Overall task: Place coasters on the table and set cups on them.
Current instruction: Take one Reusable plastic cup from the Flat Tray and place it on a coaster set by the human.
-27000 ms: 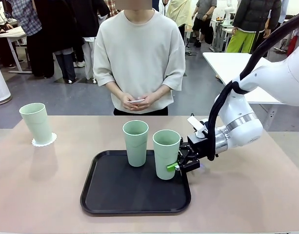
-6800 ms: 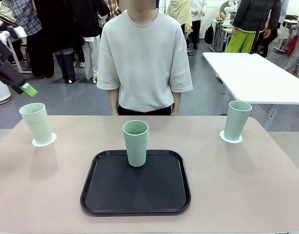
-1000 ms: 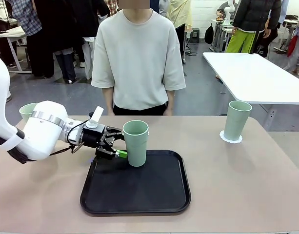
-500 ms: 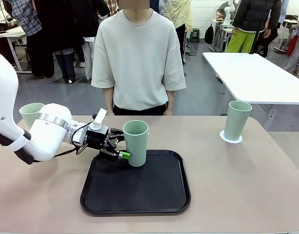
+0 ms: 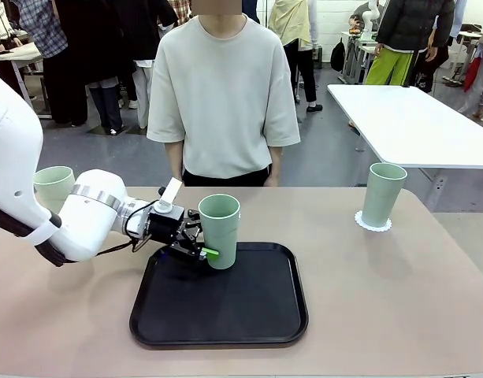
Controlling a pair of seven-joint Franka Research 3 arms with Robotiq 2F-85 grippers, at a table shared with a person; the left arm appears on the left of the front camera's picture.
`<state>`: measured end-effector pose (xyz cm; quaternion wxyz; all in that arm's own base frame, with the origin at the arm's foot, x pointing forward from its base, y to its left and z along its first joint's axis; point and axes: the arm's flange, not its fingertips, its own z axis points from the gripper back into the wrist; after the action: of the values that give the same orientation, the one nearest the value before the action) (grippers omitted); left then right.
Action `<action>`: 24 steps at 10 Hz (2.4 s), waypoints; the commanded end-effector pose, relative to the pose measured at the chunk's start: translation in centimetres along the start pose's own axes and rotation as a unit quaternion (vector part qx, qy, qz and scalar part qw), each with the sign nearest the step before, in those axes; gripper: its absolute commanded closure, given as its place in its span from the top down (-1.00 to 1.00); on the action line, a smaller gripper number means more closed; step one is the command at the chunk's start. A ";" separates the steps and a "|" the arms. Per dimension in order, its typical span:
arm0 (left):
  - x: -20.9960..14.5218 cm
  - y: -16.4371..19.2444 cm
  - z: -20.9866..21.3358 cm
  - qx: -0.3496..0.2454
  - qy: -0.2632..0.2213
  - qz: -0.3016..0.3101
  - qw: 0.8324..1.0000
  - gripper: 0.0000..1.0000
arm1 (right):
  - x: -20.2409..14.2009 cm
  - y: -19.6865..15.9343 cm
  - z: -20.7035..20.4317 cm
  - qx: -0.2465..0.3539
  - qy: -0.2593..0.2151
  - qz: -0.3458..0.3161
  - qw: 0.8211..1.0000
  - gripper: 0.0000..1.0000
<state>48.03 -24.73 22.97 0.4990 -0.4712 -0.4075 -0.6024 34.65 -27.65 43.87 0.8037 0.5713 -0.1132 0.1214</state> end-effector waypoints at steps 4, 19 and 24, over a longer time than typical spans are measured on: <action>-0.3 0.2 -1.1 0.002 -0.003 -0.036 0.999 -0.69 | -0.1 0.2 -0.2 0.002 -0.005 -0.004 1.000 1.00; 19.2 -7.0 2.5 0.011 0.041 -0.021 0.999 -0.50 | -0.1 0.2 -0.2 0.002 -0.005 -0.004 1.000 1.00; 19.5 -6.3 2.5 0.000 0.034 -0.038 0.999 0.66 | -0.1 0.2 -0.2 0.002 -0.005 -0.004 1.000 1.00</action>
<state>41.11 -25.42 42.31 0.4900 -0.4351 -0.4074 -0.6361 34.67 -27.63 43.86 0.8037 0.5715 -0.1129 0.1216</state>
